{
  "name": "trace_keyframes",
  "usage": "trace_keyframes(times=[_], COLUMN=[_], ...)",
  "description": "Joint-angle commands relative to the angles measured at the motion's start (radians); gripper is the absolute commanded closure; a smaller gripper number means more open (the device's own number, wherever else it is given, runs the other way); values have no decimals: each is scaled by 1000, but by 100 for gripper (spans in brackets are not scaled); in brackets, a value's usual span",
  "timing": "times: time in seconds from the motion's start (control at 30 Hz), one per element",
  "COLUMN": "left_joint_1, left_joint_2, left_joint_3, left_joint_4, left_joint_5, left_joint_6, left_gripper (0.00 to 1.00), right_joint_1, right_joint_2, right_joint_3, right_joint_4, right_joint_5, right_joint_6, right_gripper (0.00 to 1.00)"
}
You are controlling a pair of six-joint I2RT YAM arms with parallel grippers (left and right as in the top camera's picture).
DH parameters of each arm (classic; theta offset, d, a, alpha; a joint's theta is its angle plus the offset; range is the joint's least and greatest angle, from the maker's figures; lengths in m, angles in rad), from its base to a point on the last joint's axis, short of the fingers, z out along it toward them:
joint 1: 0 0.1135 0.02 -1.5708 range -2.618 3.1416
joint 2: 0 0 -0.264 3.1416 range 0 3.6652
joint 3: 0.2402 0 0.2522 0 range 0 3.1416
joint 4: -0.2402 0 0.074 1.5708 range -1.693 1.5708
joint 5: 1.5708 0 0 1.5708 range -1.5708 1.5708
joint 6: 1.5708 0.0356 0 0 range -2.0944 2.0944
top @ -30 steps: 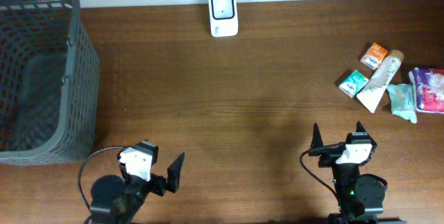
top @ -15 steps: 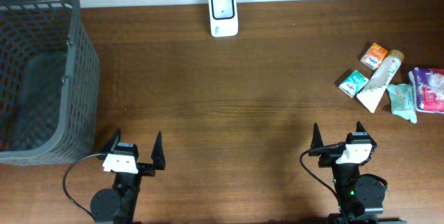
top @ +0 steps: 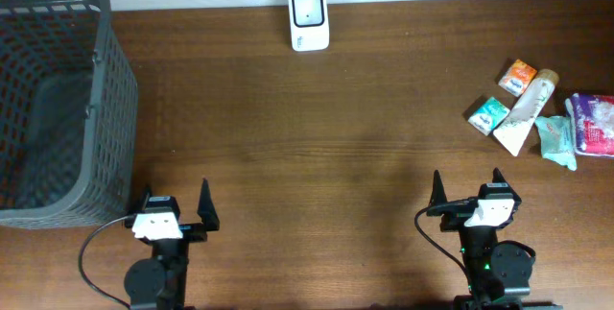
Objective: Scan the item barcode
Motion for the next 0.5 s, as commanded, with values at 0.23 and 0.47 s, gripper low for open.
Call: trace_keyframes(times=[0.23, 0.47], left_joint_1=[-9, -9], left_joint_2=[-10, -10], left_joint_3=[-8, -8], left_joint_4=[-1, 0], left_joint_5=[-2, -3], left_joint_6=[34, 34], left_gripper=[1, 1], right_joint_1=[-5, -5], right_joint_2=[-6, -7], right_joint_3=[-9, -9], right_joint_4=[-3, -3], right_joint_5=[8, 8], right_joint_6=[2, 2], right_gripper=[1, 1])
